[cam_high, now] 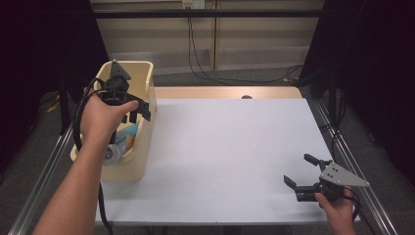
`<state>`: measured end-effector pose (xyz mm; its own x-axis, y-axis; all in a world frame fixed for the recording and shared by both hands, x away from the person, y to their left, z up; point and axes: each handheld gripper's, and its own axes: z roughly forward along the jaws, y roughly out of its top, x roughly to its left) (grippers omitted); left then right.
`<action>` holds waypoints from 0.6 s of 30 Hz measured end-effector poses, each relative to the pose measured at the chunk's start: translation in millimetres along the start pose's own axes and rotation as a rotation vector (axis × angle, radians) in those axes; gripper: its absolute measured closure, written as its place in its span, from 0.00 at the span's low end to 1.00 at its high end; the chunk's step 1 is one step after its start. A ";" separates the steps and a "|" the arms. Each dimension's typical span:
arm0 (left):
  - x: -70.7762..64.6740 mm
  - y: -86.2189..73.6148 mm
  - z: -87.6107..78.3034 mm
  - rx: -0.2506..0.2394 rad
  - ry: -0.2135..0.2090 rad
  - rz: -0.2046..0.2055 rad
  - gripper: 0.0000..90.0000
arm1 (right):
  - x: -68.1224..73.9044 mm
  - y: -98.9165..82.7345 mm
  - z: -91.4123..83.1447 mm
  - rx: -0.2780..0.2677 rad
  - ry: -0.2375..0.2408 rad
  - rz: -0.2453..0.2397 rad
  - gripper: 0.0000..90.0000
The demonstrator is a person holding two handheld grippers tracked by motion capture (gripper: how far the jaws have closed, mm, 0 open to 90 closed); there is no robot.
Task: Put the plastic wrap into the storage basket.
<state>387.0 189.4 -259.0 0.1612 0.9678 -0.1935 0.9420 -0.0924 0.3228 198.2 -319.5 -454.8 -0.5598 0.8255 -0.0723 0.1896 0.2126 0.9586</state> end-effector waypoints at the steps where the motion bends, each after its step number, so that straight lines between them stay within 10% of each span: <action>1: -3.1 -0.3 -0.3 0.002 -0.004 0.009 0.28 | 0.2 0.1 0.4 -0.003 0.000 -0.001 0.00; 18: -38.8 -1.2 11.7 -0.008 -0.086 0.092 0.18 | 2.1 1.3 0.2 -0.008 0.003 -0.003 0.00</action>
<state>383.1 149.3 -262.7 0.2715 0.9316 -0.2415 0.9197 -0.1773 0.3503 197.4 -317.4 -453.7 -0.5628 0.8233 -0.0745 0.1817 0.2111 0.9604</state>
